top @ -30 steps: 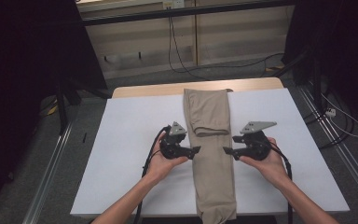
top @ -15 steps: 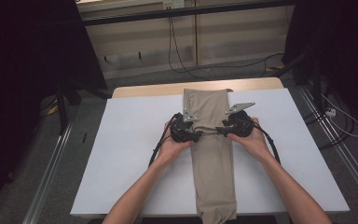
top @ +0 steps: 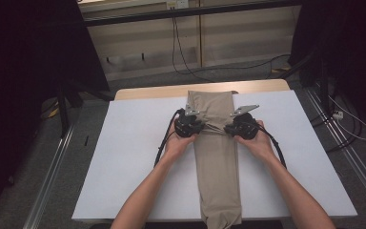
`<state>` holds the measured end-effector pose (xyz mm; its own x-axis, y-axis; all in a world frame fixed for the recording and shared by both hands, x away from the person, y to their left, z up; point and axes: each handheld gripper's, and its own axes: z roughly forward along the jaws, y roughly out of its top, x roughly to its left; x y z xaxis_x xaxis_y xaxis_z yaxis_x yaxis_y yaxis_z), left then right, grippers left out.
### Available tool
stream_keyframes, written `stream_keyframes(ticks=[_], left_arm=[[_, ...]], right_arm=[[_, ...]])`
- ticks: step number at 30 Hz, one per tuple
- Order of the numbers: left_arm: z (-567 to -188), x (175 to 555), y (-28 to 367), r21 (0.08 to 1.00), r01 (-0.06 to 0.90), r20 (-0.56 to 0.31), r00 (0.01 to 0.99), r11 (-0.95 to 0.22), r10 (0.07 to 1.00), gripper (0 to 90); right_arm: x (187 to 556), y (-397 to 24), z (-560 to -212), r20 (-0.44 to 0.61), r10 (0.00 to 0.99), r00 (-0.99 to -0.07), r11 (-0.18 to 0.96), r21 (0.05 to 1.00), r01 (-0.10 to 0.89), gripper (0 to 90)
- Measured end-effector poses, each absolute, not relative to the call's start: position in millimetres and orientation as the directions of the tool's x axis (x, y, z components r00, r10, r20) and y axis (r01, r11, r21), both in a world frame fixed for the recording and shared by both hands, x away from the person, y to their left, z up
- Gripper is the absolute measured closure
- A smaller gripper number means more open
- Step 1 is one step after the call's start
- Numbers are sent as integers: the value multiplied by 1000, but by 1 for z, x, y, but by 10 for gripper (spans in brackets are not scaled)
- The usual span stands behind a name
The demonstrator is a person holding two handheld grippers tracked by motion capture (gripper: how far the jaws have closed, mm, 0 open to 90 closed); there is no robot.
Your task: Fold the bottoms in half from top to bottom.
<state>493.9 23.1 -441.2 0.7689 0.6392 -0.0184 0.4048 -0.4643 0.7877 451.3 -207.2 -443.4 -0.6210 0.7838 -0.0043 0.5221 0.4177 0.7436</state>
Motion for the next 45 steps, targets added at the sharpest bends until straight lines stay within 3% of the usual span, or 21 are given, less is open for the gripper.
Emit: stream_keyframes(ticks=[2, 6, 11, 13, 17, 21, 23, 31, 45], left_arm=[[-441, 500, 22, 783, 428, -48, 765, -451, 642, 855], [-438, 510, 19, 771, 452, -76, 765, -449, 640, 871], [-439, 514, 21, 767, 463, -99, 769, -444, 631, 872], [-440, 514, 21, 771, 470, -114, 765, -429, 634, 862], [-448, 511, 18, 755, 466, -97, 775, -461, 624, 706], [-446, 503, 18, 773, 444, -82, 778, -453, 623, 813], [-439, 498, 19, 772, 437, -86, 792, -462, 604, 851], [-423, 455, 36, 797, 404, -102, 822, -448, 560, 853], [-413, 346, 64, 779, 345, -134, 908, -524, 398, 852]], right_arm=[[451, -208, -442, 5, 778, -628, 412, 751, 517, 611], [452, -206, -446, -16, 771, -637, 431, 749, 504, 546], [455, -212, -447, 2, 789, -614, 398, 760, 514, 734], [457, -213, -448, 3, 788, -616, 400, 758, 516, 758], [459, -211, -450, -16, 794, -608, 410, 753, 515, 768], [458, -211, -447, -11, 803, -595, 398, 754, 523, 850], [457, -211, -443, 1, 802, -597, 386, 761, 521, 856], [429, -212, -417, 50, 766, -641, 367, 784, 500, 857], [313, -209, -412, 100, 638, -764, 421, 785, 454, 856]])
